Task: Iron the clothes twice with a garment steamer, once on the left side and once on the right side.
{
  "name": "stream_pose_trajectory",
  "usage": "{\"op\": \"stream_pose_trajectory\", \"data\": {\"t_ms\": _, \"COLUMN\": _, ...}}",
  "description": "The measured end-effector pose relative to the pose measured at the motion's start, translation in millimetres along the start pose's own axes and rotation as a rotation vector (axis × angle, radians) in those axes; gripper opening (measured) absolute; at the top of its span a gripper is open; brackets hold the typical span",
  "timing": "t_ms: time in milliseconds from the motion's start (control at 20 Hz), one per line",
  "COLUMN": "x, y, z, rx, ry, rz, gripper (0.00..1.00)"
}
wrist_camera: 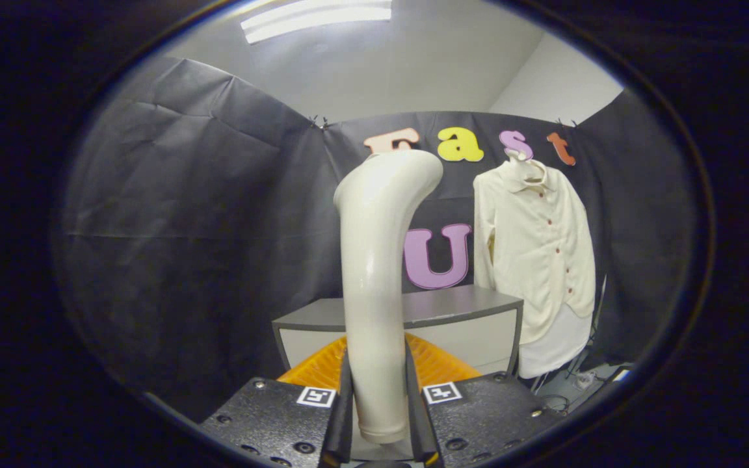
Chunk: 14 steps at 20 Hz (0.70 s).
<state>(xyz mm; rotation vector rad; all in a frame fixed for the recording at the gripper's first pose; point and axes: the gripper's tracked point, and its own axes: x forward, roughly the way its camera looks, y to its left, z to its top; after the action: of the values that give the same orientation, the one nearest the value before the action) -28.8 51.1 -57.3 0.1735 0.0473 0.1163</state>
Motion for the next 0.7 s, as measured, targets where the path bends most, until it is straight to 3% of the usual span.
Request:
{"op": "stream_pose_trajectory", "data": {"t_ms": 100, "x": 0, "y": 4, "z": 12, "rx": 0.027, "ry": -0.025, "rz": -0.009, "gripper": 0.35}}
{"op": "stream_pose_trajectory", "data": {"t_ms": 250, "x": -5, "y": -3, "z": 24, "rx": -0.048, "ry": -0.068, "rz": -0.073, "gripper": 0.35}}
{"op": "stream_pose_trajectory", "data": {"t_ms": 700, "x": -4, "y": -2, "z": 16, "rx": -0.057, "ry": -0.033, "rz": -0.09, "gripper": 0.34}}
